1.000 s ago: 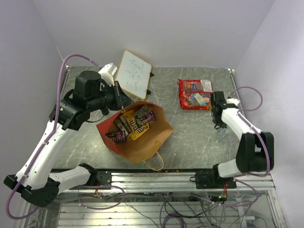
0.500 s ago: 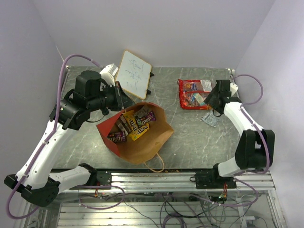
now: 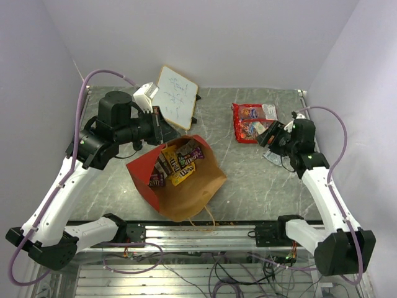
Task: Take the snacks out of the paper bag
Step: Place the snack at the center of the board, then take out the snack from the paper bag.
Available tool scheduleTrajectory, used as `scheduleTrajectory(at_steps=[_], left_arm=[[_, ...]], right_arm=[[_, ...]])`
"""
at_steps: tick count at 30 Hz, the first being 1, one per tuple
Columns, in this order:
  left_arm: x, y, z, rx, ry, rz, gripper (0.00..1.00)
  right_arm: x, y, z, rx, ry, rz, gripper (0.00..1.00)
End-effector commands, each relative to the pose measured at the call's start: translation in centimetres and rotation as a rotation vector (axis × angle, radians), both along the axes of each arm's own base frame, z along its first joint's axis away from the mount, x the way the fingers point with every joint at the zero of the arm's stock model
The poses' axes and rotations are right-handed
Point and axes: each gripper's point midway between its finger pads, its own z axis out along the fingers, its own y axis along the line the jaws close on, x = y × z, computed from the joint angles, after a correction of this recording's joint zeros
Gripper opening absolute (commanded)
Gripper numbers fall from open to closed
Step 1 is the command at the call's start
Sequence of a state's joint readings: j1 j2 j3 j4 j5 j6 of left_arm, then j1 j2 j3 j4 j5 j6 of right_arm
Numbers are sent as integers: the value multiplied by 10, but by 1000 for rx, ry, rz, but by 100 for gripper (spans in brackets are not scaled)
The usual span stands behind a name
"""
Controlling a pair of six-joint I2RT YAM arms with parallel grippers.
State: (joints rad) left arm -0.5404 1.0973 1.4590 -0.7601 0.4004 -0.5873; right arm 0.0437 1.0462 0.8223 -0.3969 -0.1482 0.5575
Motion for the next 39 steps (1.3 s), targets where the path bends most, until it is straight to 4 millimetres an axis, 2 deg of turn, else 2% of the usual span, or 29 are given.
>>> scheduleTrajectory(at_steps=[1, 6, 10, 16, 21, 27, 29, 31, 33, 35, 39], left_arm=[[-6, -8, 20, -67, -74, -54, 7], [-1, -12, 12, -117, -18, -14, 7], [1, -10, 5, -98, 7, 6, 7], [3, -6, 7, -88, 3, 26, 7], [2, -7, 11, -92, -5, 25, 7], [1, -4, 17, -107, -15, 38, 7], [1, -4, 19, -118, -14, 42, 7], [0, -5, 20, -124, -12, 40, 7], [0, -5, 20, -120, -9, 37, 7], [-1, -5, 21, -117, -11, 36, 7], [-1, -3, 25, -122, -17, 42, 7]], right_arm=[[0, 47, 62, 61, -190, 219, 65], [-21, 108, 84, 64, -248, 412, 66], [-52, 162, 106, 94, -327, 553, 66], [-86, 200, 145, 86, -524, 723, 67], [-118, 229, 150, -23, -671, 927, 67], [-161, 277, 127, -211, -743, 1233, 67], [-176, 293, 106, -304, -743, 1378, 67], [-183, 303, 81, -417, -732, 1479, 68], [-179, 312, 62, -524, -733, 1513, 68], [-166, 320, 47, -626, -744, 1504, 69], [-155, 332, 16, -737, -761, 1555, 72]])
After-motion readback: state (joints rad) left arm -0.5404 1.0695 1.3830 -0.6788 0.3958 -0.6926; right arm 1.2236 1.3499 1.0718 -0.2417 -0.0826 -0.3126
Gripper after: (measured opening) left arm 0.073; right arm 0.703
